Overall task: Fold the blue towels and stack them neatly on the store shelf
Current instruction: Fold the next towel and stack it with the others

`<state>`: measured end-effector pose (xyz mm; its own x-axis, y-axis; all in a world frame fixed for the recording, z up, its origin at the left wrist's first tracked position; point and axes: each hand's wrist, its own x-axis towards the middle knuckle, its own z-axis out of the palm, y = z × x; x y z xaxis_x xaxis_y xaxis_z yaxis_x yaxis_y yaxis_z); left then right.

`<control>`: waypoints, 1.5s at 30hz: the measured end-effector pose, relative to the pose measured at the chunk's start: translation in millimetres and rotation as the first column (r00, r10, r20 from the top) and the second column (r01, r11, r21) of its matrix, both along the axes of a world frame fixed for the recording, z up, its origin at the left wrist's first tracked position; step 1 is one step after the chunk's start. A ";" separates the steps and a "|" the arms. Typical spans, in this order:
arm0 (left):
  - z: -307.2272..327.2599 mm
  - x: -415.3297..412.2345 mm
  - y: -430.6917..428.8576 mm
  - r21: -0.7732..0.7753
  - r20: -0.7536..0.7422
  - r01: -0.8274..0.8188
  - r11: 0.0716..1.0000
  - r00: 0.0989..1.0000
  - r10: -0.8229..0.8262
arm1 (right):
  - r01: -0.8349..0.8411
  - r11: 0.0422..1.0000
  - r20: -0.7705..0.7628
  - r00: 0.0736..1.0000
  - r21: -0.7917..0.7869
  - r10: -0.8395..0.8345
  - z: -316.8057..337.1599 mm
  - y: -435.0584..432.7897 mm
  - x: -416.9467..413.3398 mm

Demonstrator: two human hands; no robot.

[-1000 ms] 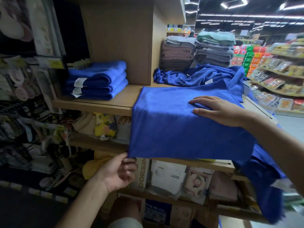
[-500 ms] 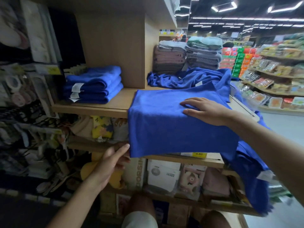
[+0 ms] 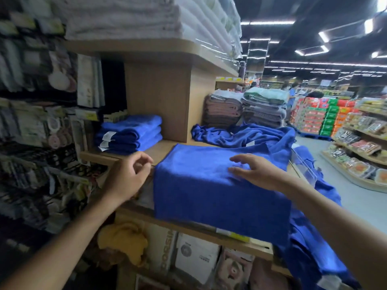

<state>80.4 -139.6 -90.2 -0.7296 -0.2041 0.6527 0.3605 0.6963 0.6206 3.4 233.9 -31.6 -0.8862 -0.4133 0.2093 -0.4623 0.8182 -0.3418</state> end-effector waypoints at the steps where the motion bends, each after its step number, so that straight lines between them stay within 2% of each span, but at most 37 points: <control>1: 19.5 -13.5 3.9 -0.052 0.002 -0.001 0.999 1.000 0.001 | 0.049 0.999 -0.021 0.999 -0.023 -0.050 4.8 9.6 -7.6; 3: 47.6 -46.7 14.0 -0.139 0.133 0.013 0.990 0.991 0.006 | 0.210 0.978 -0.113 0.972 0.006 -0.208 15.7 31.0 -26.2; 5: 58.6 -84.3 22.3 -0.293 0.287 -0.019 0.956 0.952 0.107 | 0.381 0.920 -0.176 0.915 0.090 -0.362 23.2 50.4 -46.8; 8: 56.9 -128.6 31.0 -0.535 0.424 -0.084 0.841 0.834 0.353 | 0.479 0.876 -0.079 0.877 0.056 -0.475 21.9 62.1 -72.8; 11: 51.9 -155.7 34.5 -0.596 0.441 -0.112 0.795 0.782 0.441 | 0.461 0.887 0.011 0.887 -0.026 -0.461 14.8 60.4 -85.8; 13: 51.5 -167.6 35.9 -0.551 0.456 -0.097 0.829 0.797 0.397 | 0.467 0.875 0.031 0.884 -0.125 -0.467 10.3 61.4 -90.9; 16: 50.0 -179.5 34.9 -0.337 0.506 -0.058 0.940 0.830 0.233 | 0.479 0.828 0.068 0.874 -0.293 -0.481 8.2 64.4 -95.8; 18: 49.9 -183.4 37.1 -0.192 0.519 -0.005 0.981 0.848 0.105 | 0.456 0.825 0.079 0.886 -0.335 -0.458 9.6 65.3 -97.9; 21: 52.1 -190.8 40.2 -0.019 0.471 -0.001 1.000 0.882 0.010 | 0.420 0.833 0.110 0.906 -0.361 -0.409 15.4 64.2 -98.1; 24: 60.5 -196.3 36.9 0.212 0.439 0.073 0.975 0.884 -0.162 | 0.382 0.835 0.130 0.924 -0.395 -0.361 26.4 68.3 -101.1; 27: 81.1 -199.9 27.1 0.496 0.371 0.063 0.866 0.887 -0.276 | 0.386 0.815 0.161 0.922 -0.432 -0.352 45.9 77.3 -105.0; 29: 100.7 -202.6 24.7 0.593 0.324 0.078 0.802 0.888 -0.326 | 0.398 0.801 0.188 0.917 -0.447 -0.350 63.2 80.0 -107.6; 33: 142.9 -209.4 28.0 0.670 0.224 0.146 0.727 0.895 -0.386 | 0.381 0.795 0.123 0.921 -0.473 -0.368 97.7 75.2 -119.4; 39: 171.7 -216.5 40.9 0.647 0.128 0.206 0.734 0.920 -0.370 | 0.332 0.772 0.012 0.922 -0.542 -0.388 121.4 63.5 -131.1; 45: 145.5 -202.2 35.0 0.577 0.252 0.151 0.803 0.902 -0.351 | 0.331 0.791 0.044 0.932 -0.514 -0.361 92.5 65.8 -114.3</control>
